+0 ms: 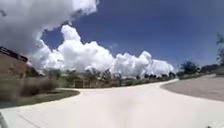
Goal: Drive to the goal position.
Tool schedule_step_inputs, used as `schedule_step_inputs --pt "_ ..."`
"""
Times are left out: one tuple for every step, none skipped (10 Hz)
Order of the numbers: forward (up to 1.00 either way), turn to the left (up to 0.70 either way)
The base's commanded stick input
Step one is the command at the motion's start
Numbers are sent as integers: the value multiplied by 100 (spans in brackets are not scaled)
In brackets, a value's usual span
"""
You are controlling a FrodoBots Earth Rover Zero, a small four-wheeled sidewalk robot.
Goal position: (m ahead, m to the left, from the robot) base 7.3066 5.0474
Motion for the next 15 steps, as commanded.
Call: schedule_step_inputs --pt "85 0" --pt "85 0" --pt "85 0" --pt "85 0" --pt "85 0" --pt "85 0" --pt "85 0" --pt "85 0" --pt "85 0" --pt "85 0" --pt "85 0" --pt "85 0" --pt "85 0" --pt "85 0" --pt "85 0"
